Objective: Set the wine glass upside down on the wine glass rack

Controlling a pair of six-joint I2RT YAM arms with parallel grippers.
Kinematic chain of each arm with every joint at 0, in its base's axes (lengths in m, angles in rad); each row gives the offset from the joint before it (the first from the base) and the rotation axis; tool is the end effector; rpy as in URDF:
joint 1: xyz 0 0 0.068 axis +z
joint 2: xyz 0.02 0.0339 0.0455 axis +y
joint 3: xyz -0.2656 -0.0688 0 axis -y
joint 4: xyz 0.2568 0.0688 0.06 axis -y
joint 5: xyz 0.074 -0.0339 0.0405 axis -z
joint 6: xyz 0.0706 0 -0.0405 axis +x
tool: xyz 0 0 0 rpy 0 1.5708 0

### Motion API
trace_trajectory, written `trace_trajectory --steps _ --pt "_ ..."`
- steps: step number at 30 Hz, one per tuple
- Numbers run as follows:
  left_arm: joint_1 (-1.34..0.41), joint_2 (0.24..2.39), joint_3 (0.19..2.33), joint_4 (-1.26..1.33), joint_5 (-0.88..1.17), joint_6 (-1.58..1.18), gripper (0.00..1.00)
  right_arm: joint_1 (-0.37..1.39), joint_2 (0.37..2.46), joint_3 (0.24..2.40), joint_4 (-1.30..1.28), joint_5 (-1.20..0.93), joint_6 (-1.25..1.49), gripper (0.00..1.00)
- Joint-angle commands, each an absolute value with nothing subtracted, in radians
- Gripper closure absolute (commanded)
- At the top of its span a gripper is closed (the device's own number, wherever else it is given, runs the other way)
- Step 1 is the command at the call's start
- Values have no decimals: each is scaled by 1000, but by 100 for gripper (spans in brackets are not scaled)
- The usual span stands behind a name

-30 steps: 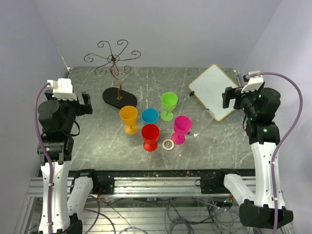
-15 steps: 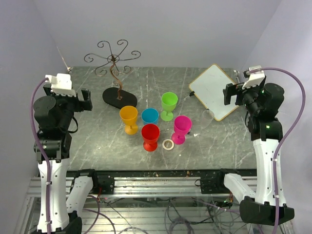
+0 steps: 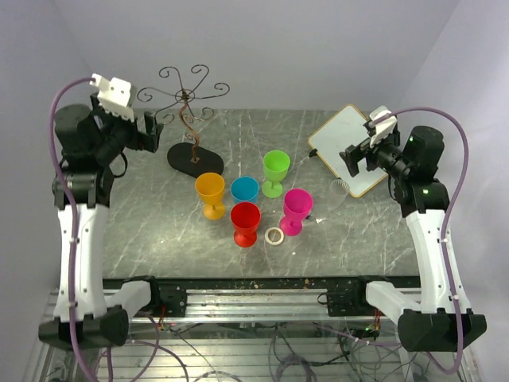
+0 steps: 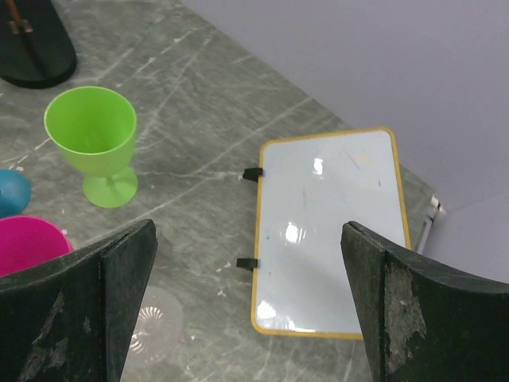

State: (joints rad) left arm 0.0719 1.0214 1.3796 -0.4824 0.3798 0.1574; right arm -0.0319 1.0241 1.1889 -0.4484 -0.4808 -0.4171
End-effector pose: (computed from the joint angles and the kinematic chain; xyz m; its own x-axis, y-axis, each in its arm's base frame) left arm 0.2405 -0.0089 0.4689 -0.0750 0.1406 -0.9872 0.3159 0.9424 0.1102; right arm 0.2575 0.0245 0.4035 -0.0874 -0.3566 -0.9302 -0.4932 0.8268 -0.2706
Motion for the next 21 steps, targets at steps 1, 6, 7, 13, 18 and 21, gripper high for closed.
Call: trace_trajectory --steps 1,6,7,13,18,21 --pt "76 1148 1493 -533 463 186 3 12 1034 1142 -362 -521 -450 0" --pt "32 1292 1646 -597 467 214 3 68 1038 1101 -304 -473 -410 0" --pt "18 1316 1671 -611 459 216 3 80 1036 1095 -306 -468 -409 0" --pt "-34 1426 1751 -669 410 229 3 104 1016 1068 -299 -481 -396 0" --pt "-55 1467 1760 -680 340 261 3 106 1015 1054 -298 -486 -390 0" --pt "-70 1501 1777 -709 319 286 3 106 1014 1046 -293 -490 -385 0"
